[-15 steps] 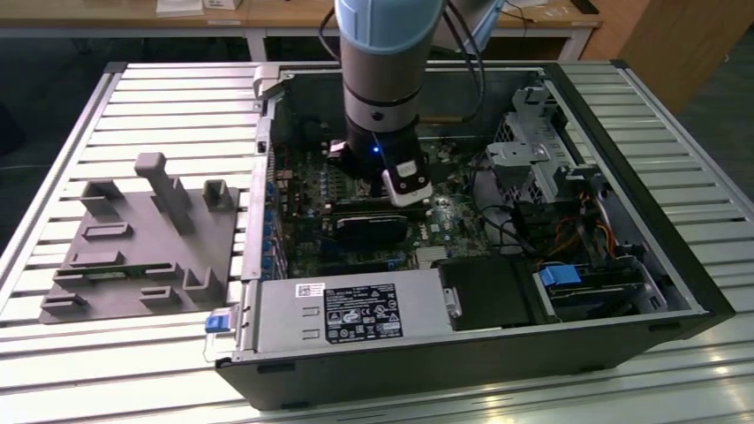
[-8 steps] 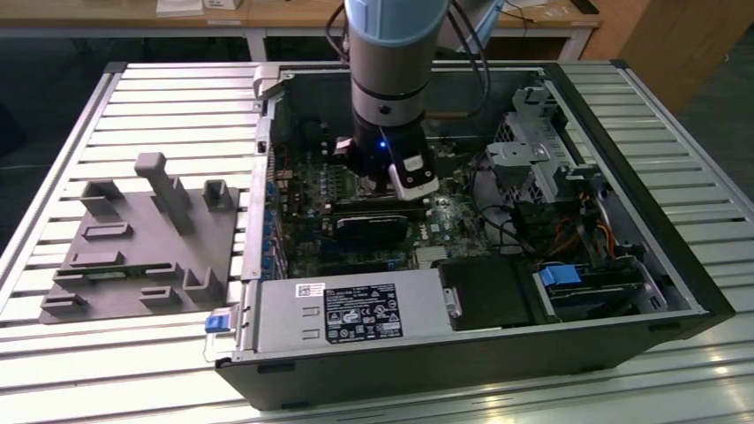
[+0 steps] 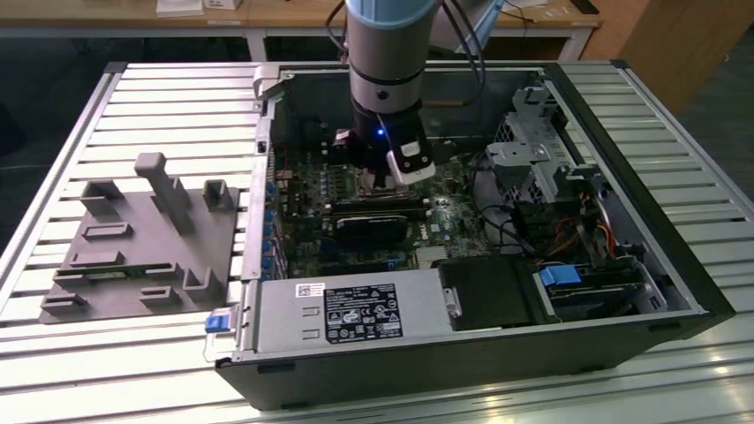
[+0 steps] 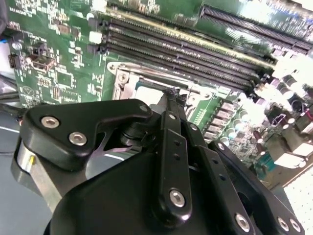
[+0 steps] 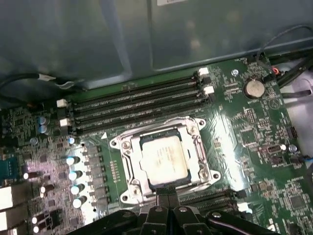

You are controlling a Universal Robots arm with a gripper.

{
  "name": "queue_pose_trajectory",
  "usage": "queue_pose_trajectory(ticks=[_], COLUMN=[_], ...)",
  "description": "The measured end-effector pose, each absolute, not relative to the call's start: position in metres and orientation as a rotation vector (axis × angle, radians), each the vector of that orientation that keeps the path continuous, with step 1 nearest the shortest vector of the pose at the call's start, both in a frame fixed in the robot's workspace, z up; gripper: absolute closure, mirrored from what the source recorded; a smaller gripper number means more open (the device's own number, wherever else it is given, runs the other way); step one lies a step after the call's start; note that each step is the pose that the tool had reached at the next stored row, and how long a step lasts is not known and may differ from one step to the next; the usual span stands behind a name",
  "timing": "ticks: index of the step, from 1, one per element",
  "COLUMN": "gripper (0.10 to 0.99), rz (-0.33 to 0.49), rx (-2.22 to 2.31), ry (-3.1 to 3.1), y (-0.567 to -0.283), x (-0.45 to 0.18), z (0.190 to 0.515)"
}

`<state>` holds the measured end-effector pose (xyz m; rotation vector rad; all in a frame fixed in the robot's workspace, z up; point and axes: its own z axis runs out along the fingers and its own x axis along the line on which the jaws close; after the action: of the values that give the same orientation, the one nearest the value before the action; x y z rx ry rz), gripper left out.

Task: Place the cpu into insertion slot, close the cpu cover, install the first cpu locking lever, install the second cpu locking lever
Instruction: 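Install the second cpu locking lever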

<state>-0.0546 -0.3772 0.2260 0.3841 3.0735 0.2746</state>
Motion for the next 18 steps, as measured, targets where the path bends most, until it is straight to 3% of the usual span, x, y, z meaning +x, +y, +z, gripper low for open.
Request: queue_pose_trajectory(ticks=[18], gripper=[0.98], rz=[0.247], rx=[0.39], ry=[3.073], y=[-0.36], x=[-0.043], z=[0.225])
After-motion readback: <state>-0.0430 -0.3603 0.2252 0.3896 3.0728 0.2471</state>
